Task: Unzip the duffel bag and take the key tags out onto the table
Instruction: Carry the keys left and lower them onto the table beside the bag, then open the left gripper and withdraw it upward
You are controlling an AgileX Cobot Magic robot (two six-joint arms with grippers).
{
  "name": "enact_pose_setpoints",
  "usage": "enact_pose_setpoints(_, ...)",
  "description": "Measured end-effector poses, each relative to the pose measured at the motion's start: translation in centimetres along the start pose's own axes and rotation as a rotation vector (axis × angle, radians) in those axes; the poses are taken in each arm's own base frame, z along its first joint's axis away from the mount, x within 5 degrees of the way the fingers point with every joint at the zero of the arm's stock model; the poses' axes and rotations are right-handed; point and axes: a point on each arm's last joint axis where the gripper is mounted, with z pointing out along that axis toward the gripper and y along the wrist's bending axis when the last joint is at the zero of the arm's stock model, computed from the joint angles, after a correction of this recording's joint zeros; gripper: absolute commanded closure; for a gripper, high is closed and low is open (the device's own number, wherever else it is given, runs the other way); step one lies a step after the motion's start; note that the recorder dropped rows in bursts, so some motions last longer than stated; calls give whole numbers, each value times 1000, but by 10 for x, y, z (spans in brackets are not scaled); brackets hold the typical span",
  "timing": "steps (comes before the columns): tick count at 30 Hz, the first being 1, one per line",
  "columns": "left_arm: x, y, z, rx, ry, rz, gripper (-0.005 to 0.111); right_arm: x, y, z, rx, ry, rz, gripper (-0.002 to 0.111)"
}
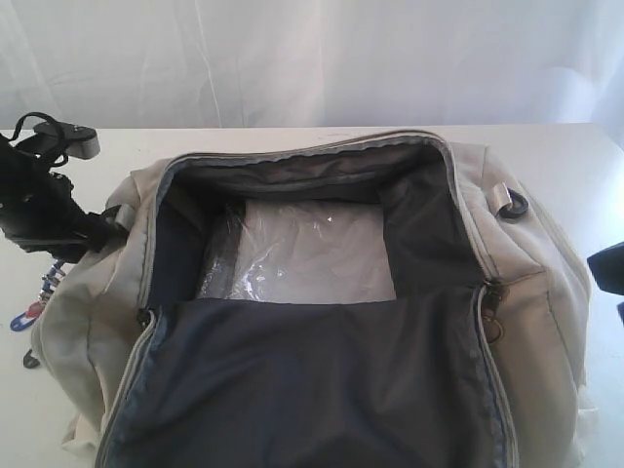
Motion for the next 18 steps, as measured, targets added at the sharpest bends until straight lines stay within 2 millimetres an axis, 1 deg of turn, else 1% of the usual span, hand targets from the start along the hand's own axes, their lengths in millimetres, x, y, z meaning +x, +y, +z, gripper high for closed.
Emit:
enact_pose_setpoints(7, -14, -7, -18, 75, -21, 15, 39, 0, 0, 0, 0, 0, 0, 108)
enact_pose_setpoints(11, -21, -20, -26, 199, -71, 22, 39, 0, 0, 0, 0, 0, 0, 108)
enact_pose_setpoints(14, -21, -33, -21, 263, -84, 56, 39, 0, 0, 0, 0, 0, 0, 108)
enact_pose_setpoints(18, -15, -55, -6, 293, -64, 112, 39, 0, 0, 0, 0, 0, 0, 108)
